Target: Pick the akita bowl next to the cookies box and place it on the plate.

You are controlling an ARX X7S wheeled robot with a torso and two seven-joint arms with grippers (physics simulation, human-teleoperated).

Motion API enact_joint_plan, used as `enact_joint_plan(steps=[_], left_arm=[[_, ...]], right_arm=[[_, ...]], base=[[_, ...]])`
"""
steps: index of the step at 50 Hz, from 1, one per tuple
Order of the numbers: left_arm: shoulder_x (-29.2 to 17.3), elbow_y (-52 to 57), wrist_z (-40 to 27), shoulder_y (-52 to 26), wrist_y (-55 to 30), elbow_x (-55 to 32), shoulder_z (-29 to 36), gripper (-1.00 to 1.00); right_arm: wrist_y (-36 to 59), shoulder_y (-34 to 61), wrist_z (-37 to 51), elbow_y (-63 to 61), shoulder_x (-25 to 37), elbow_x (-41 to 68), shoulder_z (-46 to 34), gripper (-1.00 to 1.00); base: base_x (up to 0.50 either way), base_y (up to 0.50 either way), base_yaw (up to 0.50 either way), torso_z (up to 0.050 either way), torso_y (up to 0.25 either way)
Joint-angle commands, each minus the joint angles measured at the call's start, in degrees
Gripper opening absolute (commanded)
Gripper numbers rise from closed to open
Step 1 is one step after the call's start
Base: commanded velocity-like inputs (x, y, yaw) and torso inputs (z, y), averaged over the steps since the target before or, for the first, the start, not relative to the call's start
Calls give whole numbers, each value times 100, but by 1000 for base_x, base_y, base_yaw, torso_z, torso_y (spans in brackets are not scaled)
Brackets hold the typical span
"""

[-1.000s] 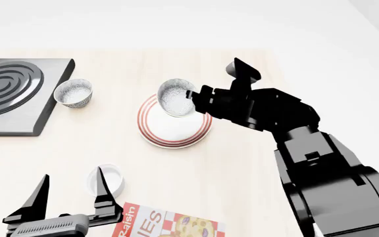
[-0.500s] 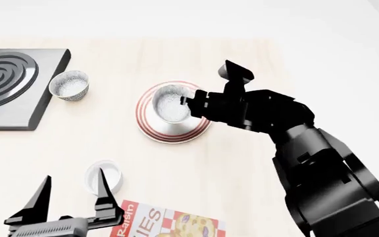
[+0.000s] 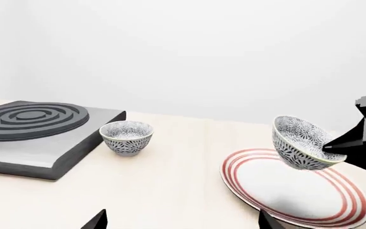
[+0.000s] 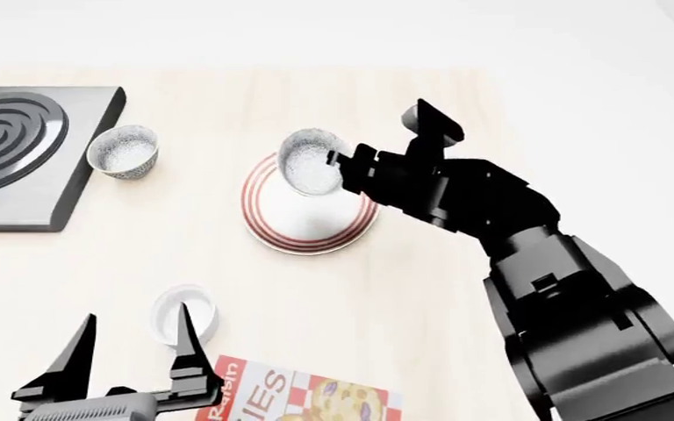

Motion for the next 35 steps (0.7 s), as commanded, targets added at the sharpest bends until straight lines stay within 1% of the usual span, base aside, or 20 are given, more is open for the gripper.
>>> enact_joint_plan(steps=[1,8,12,15,18,20,23,25,27,31,32,35], left_arm=[[122,-121,137,80,123,151,-87,100],[106,-60,85,169,185,230,-100,100],[138,-68,43,157,214,195,-126,100],[130,-47,26,144,98,206,-87,100],[123,-61,38,139,122,212,-74,100],[116,-78,61,135,147,201,-60,100],[100,-78,77,128,151,194,-49,100],[91,-73,80,124,152,188,-48,100],[85,-74,79,120,149,180,-48,100],[82,-90,73,98,140,175,-45,100],[82,-96,74,90,133,175,-39,100],[78,-88,68,82,115,179,-26,100]], right_arm=[[-260,-121,504,-1,-113,445,84,-100],[-351,-109,557,-1,-113,1102,-675,-100],[-433,-69,517,-1,-113,1538,-1253,-100],[-482,-40,458,-1,-112,1926,-1746,-100],[-473,49,69,-1,-113,2671,-2772,-100],[-576,165,-331,-3,-113,3469,-3765,-100],[-750,269,-471,-26,-114,4515,-4962,-100],[-842,289,-490,-41,-114,4945,-5453,-100],[-871,288,-485,-41,-114,5218,-5781,-100],[-903,272,-517,-56,-114,5371,-6123,-100],[-921,277,-519,-35,-114,5413,-6145,100],[-941,313,-523,-26,-114,5478,-6223,100]], base=[[0,0,0,0,0],[0,0,0,0,0],[0,0,0,12,-229],[0,0,0,0,-12],[0,0,0,0,0],[0,0,0,0,0],[0,0,0,0,0],[0,0,0,0,0],[0,0,0,0,0],[0,0,0,0,0],[0,0,0,0,0],[0,0,0,0,0]])
